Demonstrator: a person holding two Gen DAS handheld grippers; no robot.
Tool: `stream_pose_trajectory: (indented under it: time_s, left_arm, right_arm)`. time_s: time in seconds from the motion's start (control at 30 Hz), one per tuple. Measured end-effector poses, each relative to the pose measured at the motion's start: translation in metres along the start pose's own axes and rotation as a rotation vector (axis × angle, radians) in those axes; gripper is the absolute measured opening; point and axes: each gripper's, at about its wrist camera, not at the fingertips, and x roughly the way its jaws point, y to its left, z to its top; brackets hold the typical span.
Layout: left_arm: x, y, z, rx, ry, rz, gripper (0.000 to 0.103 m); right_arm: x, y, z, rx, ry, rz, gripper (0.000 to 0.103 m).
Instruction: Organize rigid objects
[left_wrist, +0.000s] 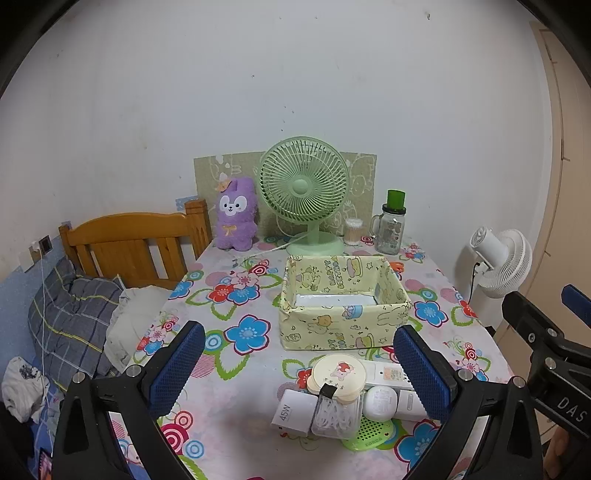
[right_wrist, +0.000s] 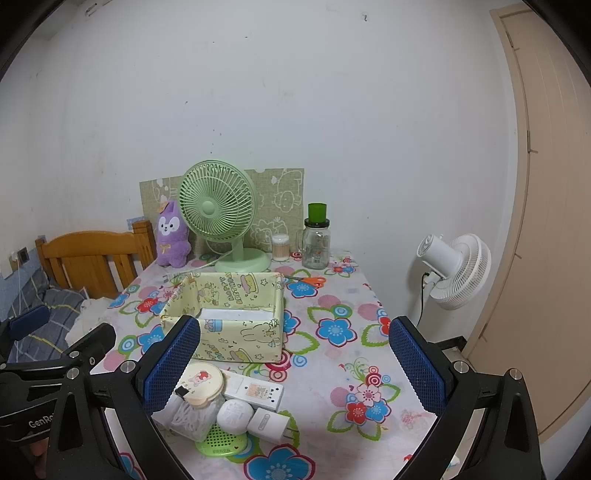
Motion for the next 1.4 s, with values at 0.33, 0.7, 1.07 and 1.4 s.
stream_pose_trajectory:
  time_s: [0.33, 0.7, 1.07, 1.4]
  left_arm:
    - [-0.002, 0.000, 0.000, 0.004, -0.007, 0.006, 0.103]
    - [0.007, 0.001, 0.000, 0.001, 0.001, 0.005, 0.103]
    - [0.034, 0.002, -0.010, 0.005, 0.034, 0.014, 0.103]
    - [0.050, 0.000, -0.022, 0.015, 0.045, 0.000, 0.103]
  right_arm:
    - [0.002, -0.002, -0.001, 0.008, 0.009, -0.013, 0.103]
    - [0.012, 0.001, -0.004, 0.000, 0.025, -0.020, 0.103]
    - [0.037, 0.003, -0.013, -0.007, 0.072, -0.011, 0.103]
    - [0.059, 0.003, -0.025, -0.016, 0.101, -0.011, 0.103]
